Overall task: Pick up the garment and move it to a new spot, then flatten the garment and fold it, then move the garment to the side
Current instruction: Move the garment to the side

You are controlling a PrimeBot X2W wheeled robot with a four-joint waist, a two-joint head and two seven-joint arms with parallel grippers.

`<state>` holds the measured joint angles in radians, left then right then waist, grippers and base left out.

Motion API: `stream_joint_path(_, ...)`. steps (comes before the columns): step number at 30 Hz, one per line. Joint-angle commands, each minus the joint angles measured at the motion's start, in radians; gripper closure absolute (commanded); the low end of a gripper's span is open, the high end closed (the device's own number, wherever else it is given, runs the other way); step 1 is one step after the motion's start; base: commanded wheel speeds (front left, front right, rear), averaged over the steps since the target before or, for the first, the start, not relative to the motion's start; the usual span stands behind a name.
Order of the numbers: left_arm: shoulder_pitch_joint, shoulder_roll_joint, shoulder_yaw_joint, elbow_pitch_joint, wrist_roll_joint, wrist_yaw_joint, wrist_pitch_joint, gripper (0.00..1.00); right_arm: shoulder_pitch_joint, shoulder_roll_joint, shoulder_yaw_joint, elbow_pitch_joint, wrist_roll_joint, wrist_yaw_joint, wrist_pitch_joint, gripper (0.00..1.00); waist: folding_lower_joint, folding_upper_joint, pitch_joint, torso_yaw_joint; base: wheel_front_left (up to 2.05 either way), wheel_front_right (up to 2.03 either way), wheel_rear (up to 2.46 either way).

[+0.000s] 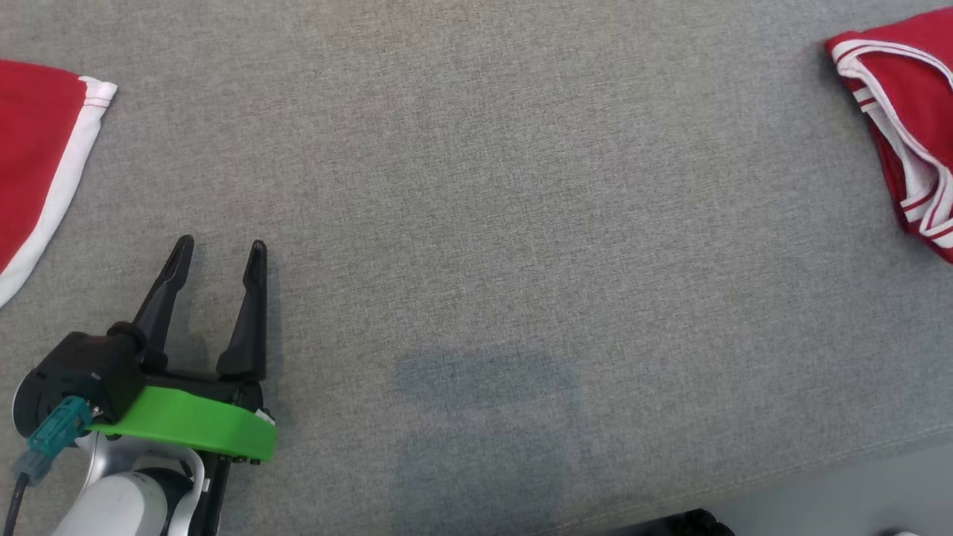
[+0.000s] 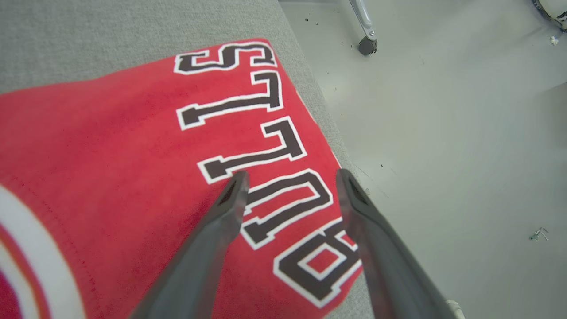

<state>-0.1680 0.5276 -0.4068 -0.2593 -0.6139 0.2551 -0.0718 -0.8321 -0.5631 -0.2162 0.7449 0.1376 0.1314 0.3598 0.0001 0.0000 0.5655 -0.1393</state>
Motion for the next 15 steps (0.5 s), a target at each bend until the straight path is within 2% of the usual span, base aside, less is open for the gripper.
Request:
stream_joint_path(1, -0.011, -0.001, 0.001, 0.002, 0.000, 0.003, -0.004, 0.00, -0.012, 0.001, 0.002, 0.007, -0.022, -0.001, -0.011, 0.00, -0.0001, 0.0000, -0.016, -0.009, 0.00, 0.00, 0.00)
stream_joint_path(7, 0.012, -0.029, -0.001, 0.049, -0.022, -0.008, -0.040, 0.00, 0.022, -0.018, 0.062, -0.048, -0.002, -0.001, -0.100, 0.00, -0.0001, 0.0000, -0.119, -0.014, 0.00, 0.00, 0.00)
stream_joint_path(11, 0.035, -0.052, -0.008, 0.094, -0.038, -0.020, -0.075, 0.00, 0.086, -0.049, 0.099, -0.140, 0.052, -0.002, -0.194, 0.00, -0.0001, 0.0000, -0.217, 0.000, 0.00, 0.00, 0.00)
stream_joint_path(15, 0.054, -0.073, -0.013, 0.159, -0.045, -0.033, -0.117, 0.00, 0.214, -0.057, 0.091, -0.254, 0.114, -0.001, -0.283, 0.00, -0.0001, 0.0000, -0.316, 0.032, 0.00, 0.00, 0.00)
